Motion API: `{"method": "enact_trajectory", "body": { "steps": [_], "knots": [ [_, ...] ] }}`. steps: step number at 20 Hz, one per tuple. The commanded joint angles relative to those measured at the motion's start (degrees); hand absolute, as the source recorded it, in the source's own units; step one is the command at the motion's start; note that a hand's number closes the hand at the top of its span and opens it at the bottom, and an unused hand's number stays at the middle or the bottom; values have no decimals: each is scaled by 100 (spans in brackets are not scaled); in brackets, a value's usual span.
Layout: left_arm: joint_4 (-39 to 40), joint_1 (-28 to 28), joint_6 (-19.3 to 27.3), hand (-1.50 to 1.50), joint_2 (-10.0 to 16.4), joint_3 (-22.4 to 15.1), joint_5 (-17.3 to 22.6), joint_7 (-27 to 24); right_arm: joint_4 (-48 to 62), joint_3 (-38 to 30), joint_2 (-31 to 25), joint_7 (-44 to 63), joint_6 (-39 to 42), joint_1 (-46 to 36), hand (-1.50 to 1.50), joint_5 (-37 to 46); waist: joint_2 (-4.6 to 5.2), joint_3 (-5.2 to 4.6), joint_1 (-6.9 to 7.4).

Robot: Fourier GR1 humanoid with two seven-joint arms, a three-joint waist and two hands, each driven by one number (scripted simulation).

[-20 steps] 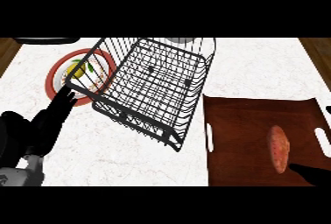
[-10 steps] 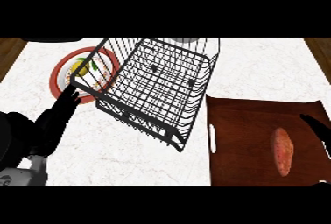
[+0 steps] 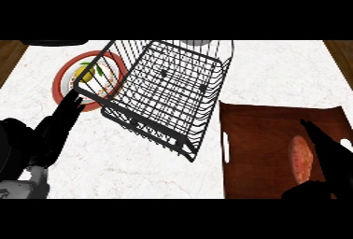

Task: Pick the sweet potato from the tray and place it in the tiered basket

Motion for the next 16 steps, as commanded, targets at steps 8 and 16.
{"method": "enact_trajectory", "body": {
  "steps": [8,16],
  "knots": [
    [150,200,-414,0,-247,372,-161,-267,1469,56,730,-908,-582,290,-150,1296,-1,3,-19],
    [320,-101,-554,0,-483,549,-472,-52,2034,-467,865,-1344,-515,29,-150,1817,-1,2,-36]
  ]
}}
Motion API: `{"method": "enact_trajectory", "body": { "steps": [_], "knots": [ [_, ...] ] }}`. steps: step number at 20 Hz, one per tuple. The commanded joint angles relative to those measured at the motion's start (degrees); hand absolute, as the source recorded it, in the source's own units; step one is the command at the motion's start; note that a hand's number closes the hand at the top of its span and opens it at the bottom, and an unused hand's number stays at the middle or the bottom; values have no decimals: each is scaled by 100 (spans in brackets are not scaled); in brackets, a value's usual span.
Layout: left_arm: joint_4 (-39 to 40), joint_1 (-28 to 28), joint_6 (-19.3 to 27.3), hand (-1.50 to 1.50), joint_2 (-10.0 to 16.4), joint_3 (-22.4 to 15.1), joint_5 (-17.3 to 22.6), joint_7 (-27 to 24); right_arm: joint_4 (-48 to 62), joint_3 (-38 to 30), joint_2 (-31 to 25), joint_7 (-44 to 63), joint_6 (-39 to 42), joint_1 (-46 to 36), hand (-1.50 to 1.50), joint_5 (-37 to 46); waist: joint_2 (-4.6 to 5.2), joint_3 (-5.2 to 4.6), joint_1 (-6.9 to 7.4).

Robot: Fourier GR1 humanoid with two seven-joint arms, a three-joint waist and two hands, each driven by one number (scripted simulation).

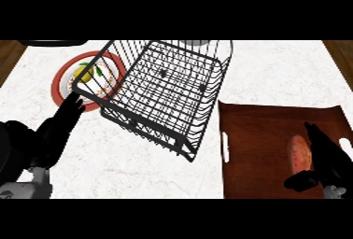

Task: Pick the sweet potato from the tray and place it in the tiered basket

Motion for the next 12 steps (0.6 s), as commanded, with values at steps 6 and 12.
{"method": "enact_trajectory", "body": {
  "steps": [6,12],
  "knots": [
    [-135,-139,-110,0,-128,240,-141,290,455,-268,238,-311,767,-50,150,-213,-1,-1,-6],
    [-367,483,-422,0,-101,336,-126,-19,726,4,106,-821,763,221,150,288,-4,-1,22]
  ]
}}
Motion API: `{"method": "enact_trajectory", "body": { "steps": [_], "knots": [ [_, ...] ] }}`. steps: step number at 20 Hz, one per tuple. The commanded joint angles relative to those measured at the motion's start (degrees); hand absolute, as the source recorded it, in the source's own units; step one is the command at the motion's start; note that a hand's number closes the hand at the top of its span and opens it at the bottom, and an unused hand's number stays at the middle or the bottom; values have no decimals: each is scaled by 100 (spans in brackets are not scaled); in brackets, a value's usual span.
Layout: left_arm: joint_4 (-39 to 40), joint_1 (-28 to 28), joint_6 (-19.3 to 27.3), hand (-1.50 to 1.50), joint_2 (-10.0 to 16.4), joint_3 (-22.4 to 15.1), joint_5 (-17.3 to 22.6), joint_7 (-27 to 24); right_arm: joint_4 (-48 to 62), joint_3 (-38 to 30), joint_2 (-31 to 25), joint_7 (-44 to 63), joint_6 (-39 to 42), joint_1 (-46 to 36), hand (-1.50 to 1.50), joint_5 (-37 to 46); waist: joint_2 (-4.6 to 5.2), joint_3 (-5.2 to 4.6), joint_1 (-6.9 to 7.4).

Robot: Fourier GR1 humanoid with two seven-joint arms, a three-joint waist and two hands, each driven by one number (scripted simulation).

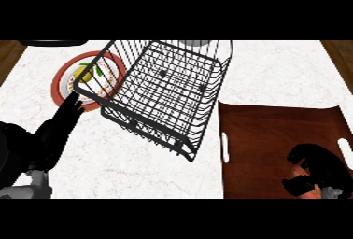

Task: Pick the sweet potato from the tray and place it in the tiered basket

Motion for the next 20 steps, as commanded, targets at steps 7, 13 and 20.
{"method": "enact_trajectory", "body": {
  "steps": [7,13,20],
  "knots": [
    [37,110,-397,0,115,399,26,-136,-151,308,-31,-418,-72,166,150,911,20,33,-8],
    [226,-128,-96,0,-202,224,-203,-1,-38,24,-818,-2260,-1095,724,150,1119,20,36,-67],
    [-71,100,-107,0,-174,255,-183,32,-1719,-307,-220,-2097,-2109,617,150,917,-18,34,-117]
  ]
}}
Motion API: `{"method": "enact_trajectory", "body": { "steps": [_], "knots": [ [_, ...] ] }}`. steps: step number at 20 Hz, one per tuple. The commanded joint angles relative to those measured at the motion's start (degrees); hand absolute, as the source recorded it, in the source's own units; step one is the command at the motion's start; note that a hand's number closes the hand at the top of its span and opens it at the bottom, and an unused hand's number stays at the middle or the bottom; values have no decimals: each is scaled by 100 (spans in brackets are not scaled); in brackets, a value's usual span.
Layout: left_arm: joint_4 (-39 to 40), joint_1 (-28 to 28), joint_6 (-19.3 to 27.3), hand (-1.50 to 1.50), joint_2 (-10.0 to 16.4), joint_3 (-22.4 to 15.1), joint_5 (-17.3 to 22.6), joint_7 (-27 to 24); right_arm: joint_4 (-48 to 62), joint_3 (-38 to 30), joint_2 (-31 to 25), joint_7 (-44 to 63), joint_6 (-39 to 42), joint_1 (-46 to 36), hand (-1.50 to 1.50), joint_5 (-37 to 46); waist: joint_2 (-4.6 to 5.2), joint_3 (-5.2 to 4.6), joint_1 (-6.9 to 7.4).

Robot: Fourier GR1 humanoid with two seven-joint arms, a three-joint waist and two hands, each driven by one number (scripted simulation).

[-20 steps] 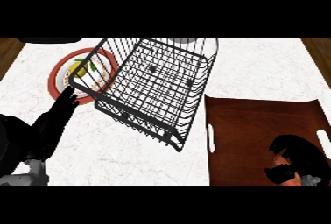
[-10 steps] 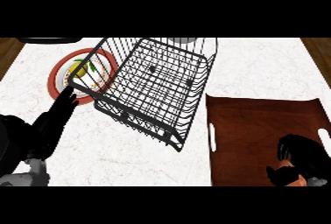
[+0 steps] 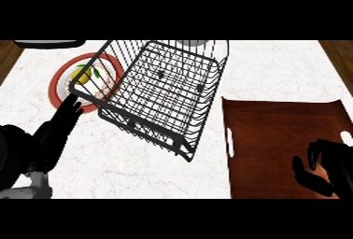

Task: Pick the sweet potato from the tray and place it in the tiered basket

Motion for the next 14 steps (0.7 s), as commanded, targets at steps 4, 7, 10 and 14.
{"method": "enact_trajectory", "body": {
  "steps": [4,7,10,14],
  "knots": [
    [102,85,-18,0,-42,41,-17,-154,-1826,-389,533,-332,-624,-182,150,-1066,-22,-4,-56],
    [-136,198,-95,0,-7,-23,-15,-23,-2972,-319,477,-182,-312,340,150,-1297,-22,-5,-56],
    [143,115,-164,0,-85,67,-67,-328,-2824,-389,541,187,166,-386,150,-1412,29,-1,78],
    [153,-14,-217,0,-46,93,-86,-242,-3581,-32,578,1473,1102,-1247,150,-1525,32,-6,103]
  ]
}}
